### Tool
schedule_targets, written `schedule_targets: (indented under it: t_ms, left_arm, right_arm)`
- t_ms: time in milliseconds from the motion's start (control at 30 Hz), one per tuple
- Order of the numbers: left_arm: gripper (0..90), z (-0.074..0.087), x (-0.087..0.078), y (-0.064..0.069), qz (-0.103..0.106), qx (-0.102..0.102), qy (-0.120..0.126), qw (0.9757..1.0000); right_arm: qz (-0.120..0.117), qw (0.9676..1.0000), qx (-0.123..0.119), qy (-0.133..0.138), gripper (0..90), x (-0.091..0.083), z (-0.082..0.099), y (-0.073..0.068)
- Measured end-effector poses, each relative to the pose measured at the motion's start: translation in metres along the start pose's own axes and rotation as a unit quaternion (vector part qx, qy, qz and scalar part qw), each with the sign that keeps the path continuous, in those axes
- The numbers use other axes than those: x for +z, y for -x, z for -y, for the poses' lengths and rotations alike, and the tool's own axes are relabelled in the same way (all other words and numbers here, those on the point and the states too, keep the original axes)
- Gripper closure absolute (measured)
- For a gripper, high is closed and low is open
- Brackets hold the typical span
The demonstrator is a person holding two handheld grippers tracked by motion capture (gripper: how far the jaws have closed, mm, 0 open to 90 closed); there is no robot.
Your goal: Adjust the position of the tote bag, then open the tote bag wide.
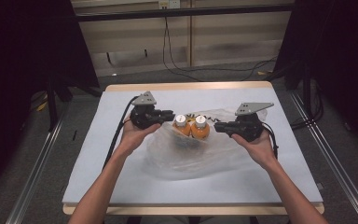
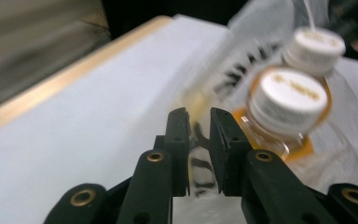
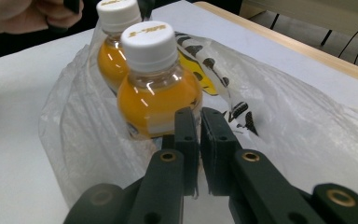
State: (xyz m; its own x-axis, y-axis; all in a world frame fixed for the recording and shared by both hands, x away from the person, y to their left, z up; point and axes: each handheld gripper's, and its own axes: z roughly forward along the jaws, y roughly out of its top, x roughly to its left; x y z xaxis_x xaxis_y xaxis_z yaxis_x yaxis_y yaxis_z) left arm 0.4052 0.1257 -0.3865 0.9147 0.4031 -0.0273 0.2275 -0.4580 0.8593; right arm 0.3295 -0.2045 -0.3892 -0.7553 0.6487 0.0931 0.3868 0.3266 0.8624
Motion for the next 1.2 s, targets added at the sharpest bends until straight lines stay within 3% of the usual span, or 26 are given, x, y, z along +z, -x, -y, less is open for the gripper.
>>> schedule_targets:
  t_ms: [67,267,400,533,600,767,900,1033,1067,1200]
  left_arm:
    - [80.2,0.002,0.003,0.002,-0.013,0.004,-0.016,0.9998]
    - [79.8,0.017,0.004,-0.001,-0.006,-0.004,-0.035,0.9994]
    - [75.2,0.029,0.005,-0.002,0.002,-0.015,-0.044,0.9989]
    - [74.0,0.038,0.007,0.002,0.007,-0.008,-0.061,0.9981]
    - [74.6,0.042,0.009,0.004,0.013,-0.015,-0.061,0.9979]
    - [74.8,0.053,0.016,0.01,0.017,-0.002,-0.094,0.9954]
    - [74.4,0.061,0.018,0.014,0.031,0.003,-0.111,0.9934]
    - [76.8,0.066,0.019,0.022,0.06,0.033,-0.132,0.9888]
    - [77.9,0.067,0.019,0.025,0.067,0.037,-0.131,0.9883]
    - [78.7,0.069,0.021,0.028,0.095,0.022,-0.112,0.9889]
  right_arm:
    - [0.001,1.0,0.003,-0.006,86.3,0.004,0.0,0.004]
    - [0.002,0.9998,0.014,-0.011,87.9,0.018,0.002,0.011]
    - [0.002,0.9995,0.012,-0.029,89.3,0.029,0.004,0.012]
    - [0.0,0.9991,0.012,-0.04,89.5,0.036,0.005,0.012]
    - [0.002,0.9989,0.014,-0.044,90.0,0.039,0.006,0.011]
    - [0.001,0.9986,0.01,-0.051,89.9,0.043,0.012,0.011]
    - [0.006,0.9976,0.006,-0.069,90.0,0.048,0.02,0.009]
    - [0.014,0.9959,-0.002,-0.089,90.0,0.053,0.026,0.01]
    - [0.015,0.9957,0.001,-0.091,90.0,0.054,0.028,0.011]
    - [0.014,0.9945,0.012,-0.103,90.0,0.06,0.036,0.018]
